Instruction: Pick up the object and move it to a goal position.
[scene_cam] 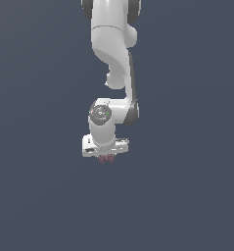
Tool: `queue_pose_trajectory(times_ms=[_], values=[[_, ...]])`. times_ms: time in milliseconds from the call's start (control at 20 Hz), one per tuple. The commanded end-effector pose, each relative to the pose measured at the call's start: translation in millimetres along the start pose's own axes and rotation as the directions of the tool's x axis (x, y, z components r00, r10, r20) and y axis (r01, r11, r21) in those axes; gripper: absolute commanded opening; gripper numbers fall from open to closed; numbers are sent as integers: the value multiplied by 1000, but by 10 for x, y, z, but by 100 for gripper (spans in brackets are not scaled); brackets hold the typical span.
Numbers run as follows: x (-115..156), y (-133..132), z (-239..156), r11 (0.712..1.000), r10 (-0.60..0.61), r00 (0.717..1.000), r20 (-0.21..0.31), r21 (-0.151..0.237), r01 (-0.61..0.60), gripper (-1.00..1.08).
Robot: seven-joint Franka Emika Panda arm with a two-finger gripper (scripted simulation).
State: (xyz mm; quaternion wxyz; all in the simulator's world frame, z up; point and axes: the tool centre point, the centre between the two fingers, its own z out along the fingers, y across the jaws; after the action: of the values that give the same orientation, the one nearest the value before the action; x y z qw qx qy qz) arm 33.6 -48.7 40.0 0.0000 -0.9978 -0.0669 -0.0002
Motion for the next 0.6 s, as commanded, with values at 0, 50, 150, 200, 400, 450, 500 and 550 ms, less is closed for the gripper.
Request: queue_pose_trajectory(times_ms=[0,50,150,200,400,450,500,550], values=[[0,-1,0,1000,0,1000,0,0,0,-100],[-1,-3,-2,1000,0,1000,0,0,0,-100],[-6,-19,-18,1000,0,1000,0,0,0,-100],[-11,-33,-33,1000,0,1000,0,0,0,-100],[-44,-133,-131,1000,0,1000,0,0,0,-100],[-56,-168,-166,1000,0,1000,0,0,0,-100],[-70,-208,-206,1000,0,1000,0,0,0,-100],[-85,-253,-250,1000,0,1000,0,0,0,-100]])
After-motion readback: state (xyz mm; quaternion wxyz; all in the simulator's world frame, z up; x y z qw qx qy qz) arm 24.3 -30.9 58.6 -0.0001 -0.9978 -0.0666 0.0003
